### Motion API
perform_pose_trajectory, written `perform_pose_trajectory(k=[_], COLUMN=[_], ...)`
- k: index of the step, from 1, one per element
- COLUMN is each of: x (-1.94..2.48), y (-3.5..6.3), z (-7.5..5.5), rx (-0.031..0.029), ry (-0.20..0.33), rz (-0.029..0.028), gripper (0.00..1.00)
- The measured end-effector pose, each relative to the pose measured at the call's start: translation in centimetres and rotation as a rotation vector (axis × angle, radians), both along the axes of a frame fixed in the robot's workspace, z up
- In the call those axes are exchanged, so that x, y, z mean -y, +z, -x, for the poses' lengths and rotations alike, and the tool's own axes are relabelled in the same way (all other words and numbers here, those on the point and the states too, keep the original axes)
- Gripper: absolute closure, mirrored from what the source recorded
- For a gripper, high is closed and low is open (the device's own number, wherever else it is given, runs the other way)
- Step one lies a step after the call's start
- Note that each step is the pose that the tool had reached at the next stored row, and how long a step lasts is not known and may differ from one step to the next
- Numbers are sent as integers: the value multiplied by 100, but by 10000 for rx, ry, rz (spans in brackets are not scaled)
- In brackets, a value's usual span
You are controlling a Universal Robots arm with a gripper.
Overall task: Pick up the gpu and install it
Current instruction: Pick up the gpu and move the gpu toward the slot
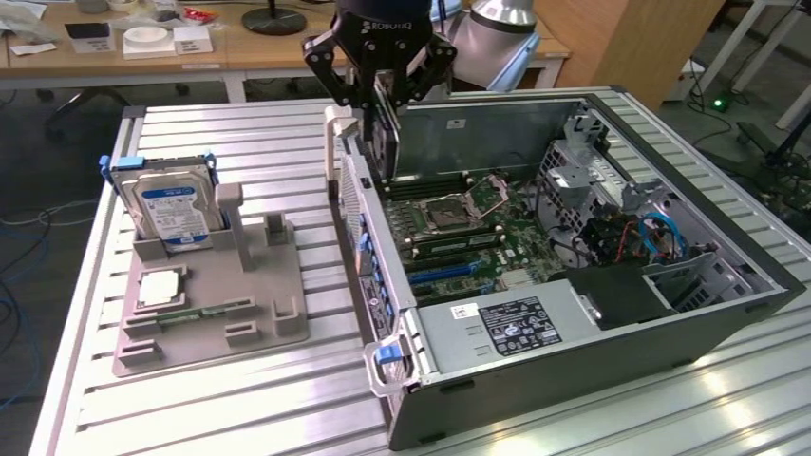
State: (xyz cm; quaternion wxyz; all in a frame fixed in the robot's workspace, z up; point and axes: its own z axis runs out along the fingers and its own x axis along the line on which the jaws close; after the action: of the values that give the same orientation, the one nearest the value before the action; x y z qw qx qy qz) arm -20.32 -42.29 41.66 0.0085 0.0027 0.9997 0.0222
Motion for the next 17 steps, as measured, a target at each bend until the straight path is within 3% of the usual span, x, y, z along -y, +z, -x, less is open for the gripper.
perform_pose_trajectory(k=[17], x=[0], y=[0], z=[-230], rx=[-1], ry=[0], rz=[-1], gripper=[71])
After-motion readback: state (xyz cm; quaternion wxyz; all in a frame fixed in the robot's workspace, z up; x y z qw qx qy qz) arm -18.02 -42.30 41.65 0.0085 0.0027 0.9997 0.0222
